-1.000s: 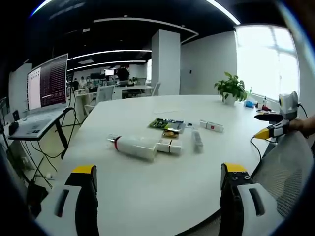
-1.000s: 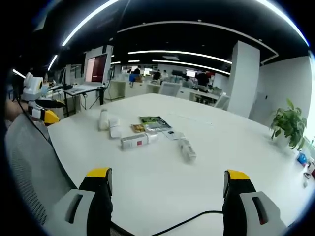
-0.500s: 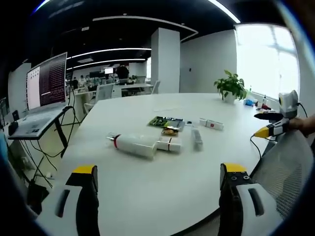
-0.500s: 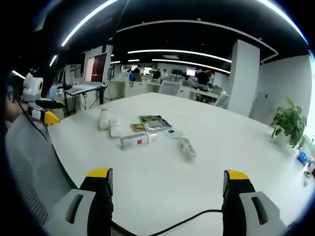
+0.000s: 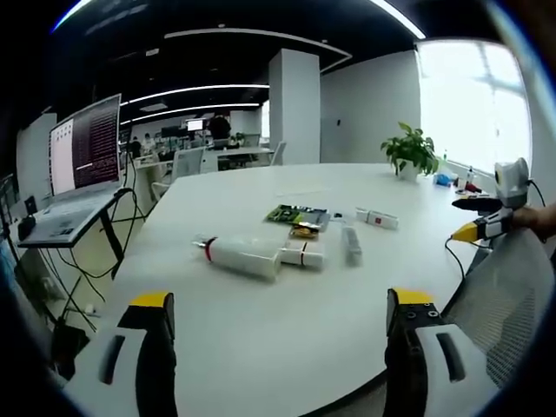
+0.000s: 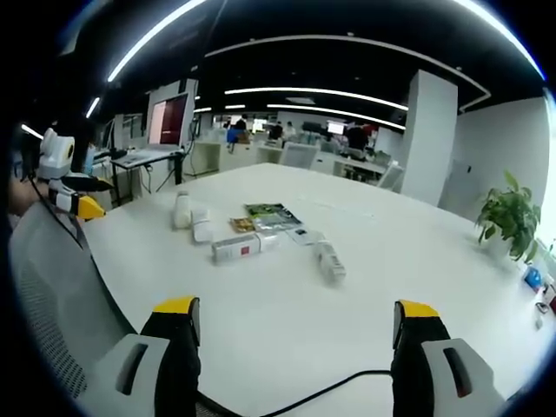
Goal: Arrange the skincare products in the storage area until every visible bottle or jar stands upright without overlapping.
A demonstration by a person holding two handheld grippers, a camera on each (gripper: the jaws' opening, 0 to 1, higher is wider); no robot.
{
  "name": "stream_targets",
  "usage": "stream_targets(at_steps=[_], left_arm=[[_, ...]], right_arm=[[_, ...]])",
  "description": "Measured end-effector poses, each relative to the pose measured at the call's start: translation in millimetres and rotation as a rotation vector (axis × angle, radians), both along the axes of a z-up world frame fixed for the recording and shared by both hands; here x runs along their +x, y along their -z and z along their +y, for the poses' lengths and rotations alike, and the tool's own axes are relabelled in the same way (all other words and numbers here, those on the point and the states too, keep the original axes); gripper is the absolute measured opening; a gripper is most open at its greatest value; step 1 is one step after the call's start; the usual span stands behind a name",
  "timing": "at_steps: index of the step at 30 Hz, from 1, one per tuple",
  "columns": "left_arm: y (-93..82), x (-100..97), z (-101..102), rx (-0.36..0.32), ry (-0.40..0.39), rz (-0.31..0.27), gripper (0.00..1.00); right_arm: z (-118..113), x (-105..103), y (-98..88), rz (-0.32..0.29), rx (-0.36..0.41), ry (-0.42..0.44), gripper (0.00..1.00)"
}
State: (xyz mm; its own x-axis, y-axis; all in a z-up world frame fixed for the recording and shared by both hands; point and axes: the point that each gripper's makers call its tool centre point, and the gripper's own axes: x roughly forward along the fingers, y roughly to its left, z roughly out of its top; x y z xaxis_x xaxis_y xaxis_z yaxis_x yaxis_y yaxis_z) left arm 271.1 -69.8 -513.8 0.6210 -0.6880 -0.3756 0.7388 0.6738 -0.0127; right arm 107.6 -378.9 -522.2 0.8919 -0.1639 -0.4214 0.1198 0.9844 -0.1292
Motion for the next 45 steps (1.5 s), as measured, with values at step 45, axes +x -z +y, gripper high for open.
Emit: stream_targets(at_steps=[45], left_arm=[[7.0,-1.4,4.7,0.048,-0.005,0.020,0.87]], right_arm=[[-0.1,-2.3,8.5,0.040,-0.003,-0.008,0.96]])
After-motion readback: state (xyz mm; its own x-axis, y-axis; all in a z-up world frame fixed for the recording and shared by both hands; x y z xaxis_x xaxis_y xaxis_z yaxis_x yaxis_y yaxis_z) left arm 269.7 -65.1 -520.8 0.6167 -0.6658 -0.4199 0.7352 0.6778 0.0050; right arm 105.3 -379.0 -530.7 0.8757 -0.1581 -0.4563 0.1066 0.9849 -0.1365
